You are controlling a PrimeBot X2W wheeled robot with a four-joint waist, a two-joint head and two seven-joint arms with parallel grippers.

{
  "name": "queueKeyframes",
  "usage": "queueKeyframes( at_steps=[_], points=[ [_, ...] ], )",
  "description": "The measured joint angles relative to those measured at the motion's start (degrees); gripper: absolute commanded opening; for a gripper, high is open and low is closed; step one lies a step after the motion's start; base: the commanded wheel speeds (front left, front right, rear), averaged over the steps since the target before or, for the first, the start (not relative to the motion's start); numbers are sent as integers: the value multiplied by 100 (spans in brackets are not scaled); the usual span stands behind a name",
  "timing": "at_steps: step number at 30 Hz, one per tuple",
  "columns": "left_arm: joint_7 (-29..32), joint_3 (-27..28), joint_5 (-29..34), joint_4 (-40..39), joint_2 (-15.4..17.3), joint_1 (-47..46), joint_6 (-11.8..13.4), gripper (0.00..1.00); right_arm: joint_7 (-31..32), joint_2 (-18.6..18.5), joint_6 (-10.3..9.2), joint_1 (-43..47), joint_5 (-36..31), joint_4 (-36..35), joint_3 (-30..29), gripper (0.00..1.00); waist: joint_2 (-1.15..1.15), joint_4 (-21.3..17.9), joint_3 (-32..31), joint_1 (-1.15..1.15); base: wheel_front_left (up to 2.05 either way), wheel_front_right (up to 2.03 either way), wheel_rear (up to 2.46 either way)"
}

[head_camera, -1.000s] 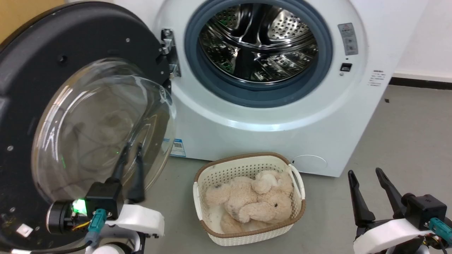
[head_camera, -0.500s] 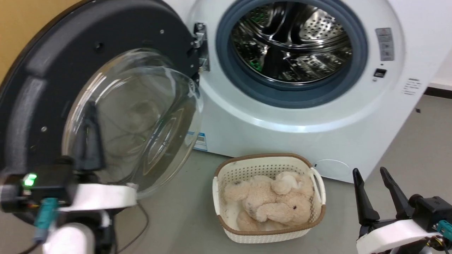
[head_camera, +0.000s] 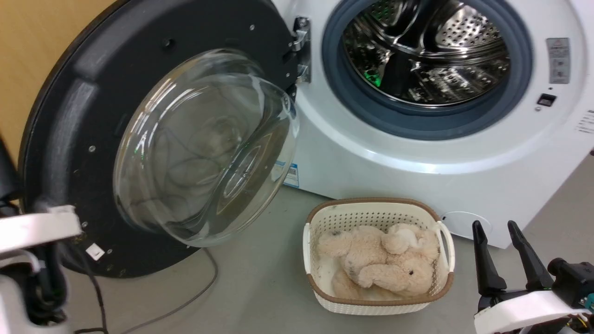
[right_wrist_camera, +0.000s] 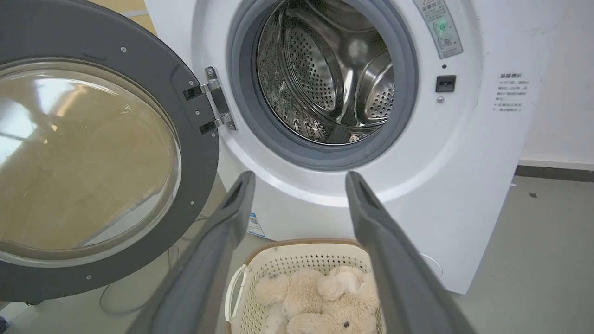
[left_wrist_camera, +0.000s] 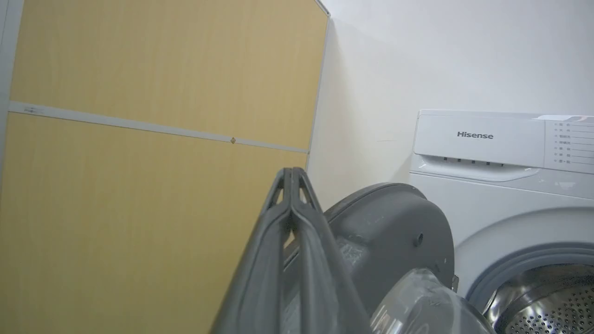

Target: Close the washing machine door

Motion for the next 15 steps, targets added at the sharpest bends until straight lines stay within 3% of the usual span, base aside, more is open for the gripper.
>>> queueKeyframes(
  at_steps=[8,15],
  points=[
    [287,602,-1114,1273,258,-492,-143,0,-86,1,1,-2,158,88,-38,100,0,219,113,0,0,0,0],
    [1273,856,-2098,2499,522,-1062,113,0,-157,1,1,-3,288,192,-74,100,0,394,164,0,0,0,0]
  ],
)
